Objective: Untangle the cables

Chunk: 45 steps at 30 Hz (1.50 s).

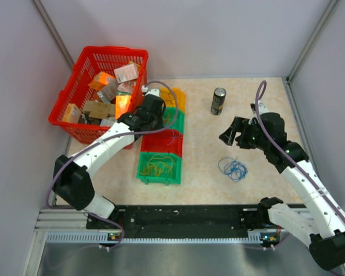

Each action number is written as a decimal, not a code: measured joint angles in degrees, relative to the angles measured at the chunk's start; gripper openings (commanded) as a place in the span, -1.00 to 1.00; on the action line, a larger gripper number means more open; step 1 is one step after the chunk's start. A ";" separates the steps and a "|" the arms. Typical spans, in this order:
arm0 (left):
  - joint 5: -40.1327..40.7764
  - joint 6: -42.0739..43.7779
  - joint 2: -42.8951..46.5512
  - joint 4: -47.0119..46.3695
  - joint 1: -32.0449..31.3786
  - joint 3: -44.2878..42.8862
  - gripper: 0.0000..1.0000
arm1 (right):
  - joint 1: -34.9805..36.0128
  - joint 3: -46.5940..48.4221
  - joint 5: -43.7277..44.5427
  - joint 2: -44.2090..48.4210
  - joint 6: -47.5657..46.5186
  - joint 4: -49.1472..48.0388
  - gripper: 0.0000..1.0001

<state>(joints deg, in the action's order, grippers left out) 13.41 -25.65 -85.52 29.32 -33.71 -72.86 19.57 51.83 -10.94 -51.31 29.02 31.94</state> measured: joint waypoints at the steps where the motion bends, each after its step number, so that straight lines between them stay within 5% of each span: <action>1: 1.33 -1.57 -0.59 1.09 0.11 -0.04 -1.00 | 0.00 0.02 0.04 -0.22 -0.04 0.15 0.60; 10: 9.51 -17.44 -10.38 11.91 -0.44 -0.20 -1.00 | 0.00 0.00 0.33 -1.57 -0.07 0.72 0.59; 17: 12.72 -20.92 -9.90 13.14 -4.50 4.92 -0.96 | 0.00 -0.35 0.15 -1.66 -0.04 0.59 0.58; 20: 12.41 -19.80 -9.88 13.18 -4.33 4.79 0.07 | 0.00 -0.44 -0.11 -2.19 -0.04 0.59 0.58; 26: 10.40 -16.44 -5.97 10.43 -4.17 5.75 0.95 | 0.00 -1.46 0.33 -3.69 -0.04 0.15 0.61; 32: 5.18 -11.41 6.34 4.87 -4.15 8.33 0.96 | -0.33 -7.30 5.55 -7.02 3.98 0.72 0.63; 37: -5.79 -5.40 13.11 -5.79 -4.15 9.94 0.64 | -5.90 -12.85 6.62 -14.23 9.25 0.83 0.51; 42: -16.24 -2.62 10.36 -12.87 -5.42 10.36 0.57 | -8.20 -16.31 7.78 -15.82 10.51 1.75 0.40; 45: -13.97 -2.25 6.58 -11.56 -7.32 9.53 0.68 | -8.20 -16.33 6.47 -15.82 9.88 0.98 0.40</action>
<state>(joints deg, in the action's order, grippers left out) -0.56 -27.90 -78.94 17.76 -41.04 -63.33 11.38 35.51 -4.47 -67.13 38.89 32.93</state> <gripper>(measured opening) 0.802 0.705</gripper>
